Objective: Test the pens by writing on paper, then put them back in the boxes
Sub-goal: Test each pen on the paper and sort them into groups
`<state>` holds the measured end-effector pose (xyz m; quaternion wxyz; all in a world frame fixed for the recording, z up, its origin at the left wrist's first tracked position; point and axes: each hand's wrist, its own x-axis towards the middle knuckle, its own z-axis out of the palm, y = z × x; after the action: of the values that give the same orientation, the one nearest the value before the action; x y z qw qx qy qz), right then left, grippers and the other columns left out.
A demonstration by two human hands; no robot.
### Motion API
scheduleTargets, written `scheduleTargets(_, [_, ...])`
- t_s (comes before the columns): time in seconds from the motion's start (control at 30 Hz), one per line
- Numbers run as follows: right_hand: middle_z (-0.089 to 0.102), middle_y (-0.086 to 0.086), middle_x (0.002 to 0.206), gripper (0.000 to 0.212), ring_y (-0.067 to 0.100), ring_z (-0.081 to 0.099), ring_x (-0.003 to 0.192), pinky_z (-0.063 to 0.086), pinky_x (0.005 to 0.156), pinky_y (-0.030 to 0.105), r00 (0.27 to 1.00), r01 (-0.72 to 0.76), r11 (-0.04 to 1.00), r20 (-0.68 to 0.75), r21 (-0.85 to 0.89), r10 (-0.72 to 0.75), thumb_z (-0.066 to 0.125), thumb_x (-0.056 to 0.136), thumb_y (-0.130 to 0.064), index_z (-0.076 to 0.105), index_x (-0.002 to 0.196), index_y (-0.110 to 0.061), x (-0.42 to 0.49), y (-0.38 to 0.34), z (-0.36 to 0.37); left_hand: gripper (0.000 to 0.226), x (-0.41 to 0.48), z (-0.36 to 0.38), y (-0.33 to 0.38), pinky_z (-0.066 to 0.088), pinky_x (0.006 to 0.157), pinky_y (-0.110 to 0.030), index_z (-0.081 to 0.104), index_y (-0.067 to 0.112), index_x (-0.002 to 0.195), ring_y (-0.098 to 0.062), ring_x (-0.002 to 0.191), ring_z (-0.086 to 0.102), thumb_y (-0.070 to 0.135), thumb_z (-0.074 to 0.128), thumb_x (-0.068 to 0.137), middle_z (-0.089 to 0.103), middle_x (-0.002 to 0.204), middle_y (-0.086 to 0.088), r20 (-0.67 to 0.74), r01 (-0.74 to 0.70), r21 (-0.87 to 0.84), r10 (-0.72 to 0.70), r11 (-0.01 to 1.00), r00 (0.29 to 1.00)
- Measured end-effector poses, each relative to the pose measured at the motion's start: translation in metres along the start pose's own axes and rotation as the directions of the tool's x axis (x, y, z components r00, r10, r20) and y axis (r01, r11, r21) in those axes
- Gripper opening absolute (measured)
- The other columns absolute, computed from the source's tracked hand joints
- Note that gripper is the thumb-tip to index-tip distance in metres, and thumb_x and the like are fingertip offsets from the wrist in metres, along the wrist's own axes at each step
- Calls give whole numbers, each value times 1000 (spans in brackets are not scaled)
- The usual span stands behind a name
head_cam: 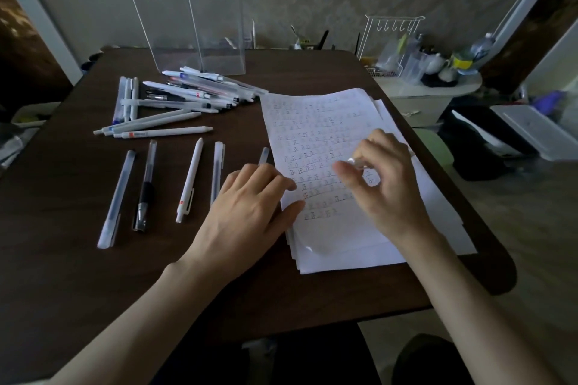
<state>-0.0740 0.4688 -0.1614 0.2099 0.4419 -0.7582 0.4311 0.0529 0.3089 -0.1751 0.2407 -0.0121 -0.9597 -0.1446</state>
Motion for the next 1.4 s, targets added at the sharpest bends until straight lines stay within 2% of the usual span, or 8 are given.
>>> scheduleTargets(0.2, [39, -7, 67, 36, 10, 39, 63, 36, 64, 33, 996, 77, 996, -33, -40, -78, 49, 91, -41, 40, 63, -19, -2, 2, 0, 37, 0, -5, -1, 38, 79, -27, 64, 13, 101, -17, 89, 50, 41, 41, 92, 58, 97, 1, -1, -17, 21, 17, 1000, 1000])
scheduleTargets(0.3, [51, 0, 80, 43, 7, 48, 73, 43, 69, 20, 999, 49, 998, -7, -39, -49, 58, 85, -48, 60, 79, -5, -3, 1, 1, 37, -1, -7, 6, 37, 77, -27, 66, 12, 99, -19, 88, 52, 39, 42, 93, 60, 95, -1, 1, -70, 57, 70, 996, 998])
scheduleTargets(0.47, [60, 15, 93, 28, 9, 54, 80, 42, 73, 10, 985, 0, 1000, -173, 19, 3, 41, 94, -10, 59, 105, 8, -6, -2, -5, 34, -10, -2, 16, 44, 85, -32, 65, 14, 110, -19, 99, 56, 38, 49, 94, 61, 109, -3, 108, -287, -8, 286, 958, 952])
scheduleTargets(0.6, [63, 7, 78, 49, -4, 56, 73, 43, 64, 15, 974, -204, 970, -75, 130, 215, 27, 92, -34, 62, 93, 0, -10, -3, -9, 38, -15, 2, 17, 48, 90, -35, 63, 17, 118, -17, 110, 56, 40, 43, 96, 61, 120, -3, 244, -357, -63, 361, 932, 900])
scheduleTargets(0.7, [71, -5, 74, 40, 3, 66, 69, 50, 60, 17, 912, -406, 854, 90, 325, 399, 45, 88, -47, 68, 93, -15, -10, -4, -7, 40, -14, 1, 17, 50, 86, -37, 60, 18, 122, -17, 112, 55, 39, 38, 96, 58, 126, -1, 282, -318, -88, 329, 944, 901])
scheduleTargets(0.83, [62, -11, 74, 16, 4, 58, 68, 49, 63, 23, 891, -452, 825, 206, 340, 404, 73, 81, -23, 60, 81, -16, -12, 4, -3, 45, -15, 2, 18, 47, 88, -32, 51, 23, 134, -16, 116, 51, 39, 30, 98, 48, 140, 7, 319, -332, -50, 330, 942, 889])
scheduleTargets(1.1, [60, 1, 55, 24, 6, 52, 53, 41, 53, 20, 834, -550, 762, 276, 340, 479, 66, 86, -18, 53, 72, -3, -11, -1, -3, 45, -15, 5, 16, 46, 87, -34, 50, 25, 135, -18, 116, 50, 39, 29, 98, 48, 140, 8, 329, -327, -58, 327, 943, 886])
scheduleTargets(1.4, [28, 7, 52, 37, 1, 42, 37, 34, 44, 13, 821, -557, 810, 267, 184, 504, 60, 83, 3, 34, 59, -6, -13, 3, 0, 45, -14, 5, 15, 46, 87, -35, 51, 24, 134, -18, 116, 50, 39, 30, 97, 48, 139, 7, 321, -328, -73, 333, 942, 886])
